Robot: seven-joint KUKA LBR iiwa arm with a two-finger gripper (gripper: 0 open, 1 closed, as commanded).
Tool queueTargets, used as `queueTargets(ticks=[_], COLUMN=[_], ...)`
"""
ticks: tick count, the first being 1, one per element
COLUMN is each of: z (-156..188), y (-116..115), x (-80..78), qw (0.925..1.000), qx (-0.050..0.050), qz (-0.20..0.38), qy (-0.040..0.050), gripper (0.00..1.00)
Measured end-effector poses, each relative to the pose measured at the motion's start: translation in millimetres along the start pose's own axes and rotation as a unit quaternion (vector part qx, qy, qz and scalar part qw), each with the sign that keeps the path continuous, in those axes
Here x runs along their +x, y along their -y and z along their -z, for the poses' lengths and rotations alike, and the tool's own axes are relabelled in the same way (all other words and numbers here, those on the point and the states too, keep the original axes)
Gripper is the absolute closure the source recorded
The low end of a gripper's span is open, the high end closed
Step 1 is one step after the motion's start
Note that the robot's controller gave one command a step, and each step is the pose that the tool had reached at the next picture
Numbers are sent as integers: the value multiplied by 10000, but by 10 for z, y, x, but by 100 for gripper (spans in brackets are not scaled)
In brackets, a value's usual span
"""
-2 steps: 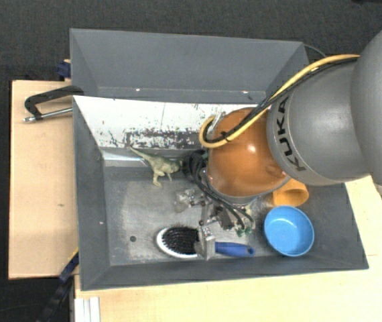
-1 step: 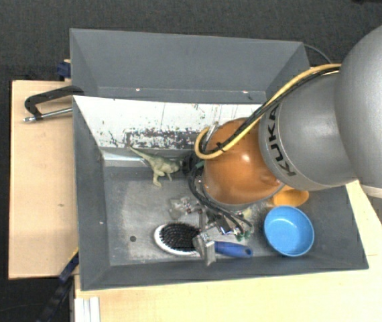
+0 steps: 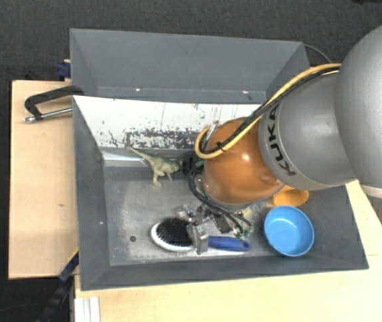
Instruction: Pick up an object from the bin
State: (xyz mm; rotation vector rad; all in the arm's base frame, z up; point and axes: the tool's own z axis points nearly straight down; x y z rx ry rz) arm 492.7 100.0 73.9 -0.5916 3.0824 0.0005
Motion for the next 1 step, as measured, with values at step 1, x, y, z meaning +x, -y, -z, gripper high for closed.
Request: queueTargets(ticks=[1], z=[1840], y=[20], x=[-135], qw=[9983], qx=[11], qz=[588], qy=[59], gripper=[100])
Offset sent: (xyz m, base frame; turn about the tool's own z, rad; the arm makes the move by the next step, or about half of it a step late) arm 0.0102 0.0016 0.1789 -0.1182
